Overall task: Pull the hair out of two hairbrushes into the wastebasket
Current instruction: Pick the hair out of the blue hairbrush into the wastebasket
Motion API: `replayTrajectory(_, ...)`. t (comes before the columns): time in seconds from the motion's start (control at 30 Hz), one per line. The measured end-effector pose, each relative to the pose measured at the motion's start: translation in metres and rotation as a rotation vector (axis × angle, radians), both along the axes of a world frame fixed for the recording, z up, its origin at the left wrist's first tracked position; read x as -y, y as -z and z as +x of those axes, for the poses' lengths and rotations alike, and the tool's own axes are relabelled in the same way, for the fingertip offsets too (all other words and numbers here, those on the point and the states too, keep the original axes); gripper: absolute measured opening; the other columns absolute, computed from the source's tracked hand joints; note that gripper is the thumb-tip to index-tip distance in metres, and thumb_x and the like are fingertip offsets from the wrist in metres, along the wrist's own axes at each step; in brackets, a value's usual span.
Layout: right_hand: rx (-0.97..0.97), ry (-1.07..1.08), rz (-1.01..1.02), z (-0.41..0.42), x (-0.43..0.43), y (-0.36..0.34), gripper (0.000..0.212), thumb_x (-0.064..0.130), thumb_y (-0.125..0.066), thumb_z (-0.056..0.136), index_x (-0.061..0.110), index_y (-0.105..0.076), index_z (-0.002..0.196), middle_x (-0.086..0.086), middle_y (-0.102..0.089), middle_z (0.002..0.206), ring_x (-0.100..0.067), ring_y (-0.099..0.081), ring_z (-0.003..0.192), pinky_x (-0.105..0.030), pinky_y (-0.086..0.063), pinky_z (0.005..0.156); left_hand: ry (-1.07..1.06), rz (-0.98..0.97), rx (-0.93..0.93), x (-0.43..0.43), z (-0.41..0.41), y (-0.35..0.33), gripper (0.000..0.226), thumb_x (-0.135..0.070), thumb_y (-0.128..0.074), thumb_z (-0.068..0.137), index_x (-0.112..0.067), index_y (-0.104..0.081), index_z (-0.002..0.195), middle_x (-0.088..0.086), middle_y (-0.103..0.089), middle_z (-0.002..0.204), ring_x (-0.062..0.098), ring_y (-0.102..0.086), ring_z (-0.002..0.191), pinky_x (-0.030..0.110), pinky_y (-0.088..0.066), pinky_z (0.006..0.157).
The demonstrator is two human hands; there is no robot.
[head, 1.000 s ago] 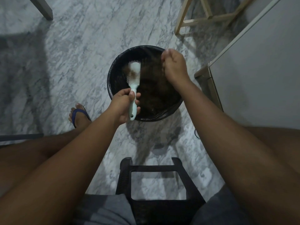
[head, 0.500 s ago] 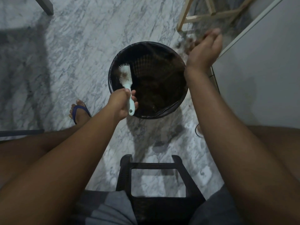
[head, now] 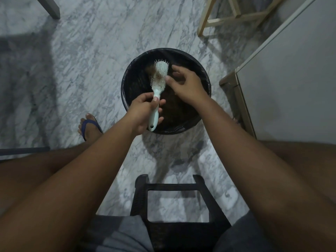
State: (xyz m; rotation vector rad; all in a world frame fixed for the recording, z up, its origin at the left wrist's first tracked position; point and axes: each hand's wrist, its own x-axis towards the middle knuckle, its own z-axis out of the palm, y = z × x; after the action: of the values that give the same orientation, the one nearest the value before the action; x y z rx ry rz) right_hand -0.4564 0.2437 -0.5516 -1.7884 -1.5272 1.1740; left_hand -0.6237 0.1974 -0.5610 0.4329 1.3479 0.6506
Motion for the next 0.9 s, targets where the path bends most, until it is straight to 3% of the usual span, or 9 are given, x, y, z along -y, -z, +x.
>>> replayTrajectory(0.07,-0.002,0.039,0.075,-0.005,0.001,0.005,0.045,0.035,-0.076,0.085,0.02,-0.067,0.127,0.003,-0.075,0.109,-0.001,-0.068,0.094,-0.018,-0.054,0.091,0.006,0.005,0.016,0.0,0.002,-0.001,0.025,-0.021,-0.056,0.101,-0.023,-0.057,0.126,-0.001,-0.074,0.11,0.014,-0.062,0.079,0.037,-0.056,0.067)
replayTrajectory(0.13,0.013,0.114,0.126,-0.007,0.001,0.01,0.027,0.029,-0.077,0.085,0.016,-0.077,0.108,0.004,-0.078,0.094,-0.002,-0.071,0.086,-0.026,-0.058,0.087,0.004,0.002,0.022,0.001,0.004,-0.001,0.028,-0.02,-0.056,0.101,-0.021,-0.056,0.129,0.001,-0.074,0.11,0.014,-0.062,0.079,0.037,-0.056,0.066)
replayTrajectory(0.23,0.003,0.17,0.229,-0.008,0.0,0.008,0.011,0.023,-0.073,0.088,0.014,-0.08,0.089,0.008,-0.074,0.078,0.0,-0.067,0.069,-0.026,-0.058,0.074,-0.041,-0.024,0.035,0.002,0.006,-0.004,0.023,-0.018,-0.053,0.103,-0.018,-0.055,0.126,0.003,-0.071,0.109,0.014,-0.059,0.074,0.036,-0.055,0.065)
replayTrajectory(0.4,-0.011,0.348,0.517,0.001,-0.008,-0.009,0.014,0.02,-0.065,0.092,0.01,-0.073,0.085,0.004,-0.07,0.079,-0.009,-0.066,0.077,-0.021,-0.052,0.072,-0.084,-0.05,-0.002,0.003,0.005,0.0,0.015,-0.016,-0.051,0.104,-0.019,-0.056,0.118,0.003,-0.069,0.106,0.013,-0.058,0.071,0.036,-0.056,0.063)
replayTrajectory(0.53,-0.059,0.623,0.592,0.008,-0.013,-0.007,0.015,0.018,-0.058,0.097,0.008,-0.065,0.089,-0.005,-0.068,0.084,-0.018,-0.064,0.079,-0.029,-0.054,0.066,-0.135,-0.068,0.007,0.002,0.005,0.0,0.028,-0.016,-0.052,0.103,-0.015,-0.052,0.131,0.003,-0.071,0.105,0.011,-0.06,0.07,0.037,-0.058,0.065)
replayTrajectory(0.63,0.15,0.392,0.149,0.022,-0.014,0.007,0.015,0.01,-0.053,0.094,0.012,-0.067,0.099,-0.01,-0.07,0.102,-0.027,-0.066,0.098,-0.028,-0.049,0.078,-0.134,-0.045,0.017,0.001,0.005,-0.003,0.027,-0.016,-0.053,0.103,-0.016,-0.052,0.13,0.003,-0.071,0.107,0.013,-0.061,0.073,0.037,-0.059,0.065)
replayTrajectory(0.7,0.348,0.151,-0.181,0.025,-0.008,0.013,0.031,0.007,-0.054,0.093,0.006,-0.063,0.122,-0.015,-0.064,0.128,-0.032,-0.058,0.121,-0.028,-0.045,0.096,-0.108,-0.02,0.014,0.0,0.005,-0.004,0.025,-0.016,-0.054,0.103,-0.017,-0.053,0.128,0.003,-0.071,0.108,0.013,-0.061,0.076,0.038,-0.059,0.067)
replayTrajectory(0.77,0.3,0.125,-0.142,0.017,-0.004,0.008,0.042,0.018,-0.054,0.098,0.006,-0.053,0.139,-0.015,-0.057,0.139,-0.029,-0.055,0.128,-0.03,-0.041,0.103,-0.07,-0.009,0.004,0.001,0.005,-0.005,0.024,-0.017,-0.054,0.103,-0.019,-0.053,0.126,0.002,-0.072,0.108,0.014,-0.062,0.078,0.038,-0.059,0.07)
replayTrajectory(0.9,0.069,0.035,0.117,-0.007,-0.004,0.001,0.067,0.053,-0.069,0.085,0.03,-0.048,0.144,-0.003,-0.057,0.13,-0.011,-0.06,0.109,-0.021,-0.048,0.091,0.001,0.01,-0.013,0.005,0.007,0.0,0.029,-0.019,-0.058,0.101,-0.018,-0.055,0.13,0.002,-0.075,0.108,0.014,-0.064,0.08,0.04,-0.06,0.074)
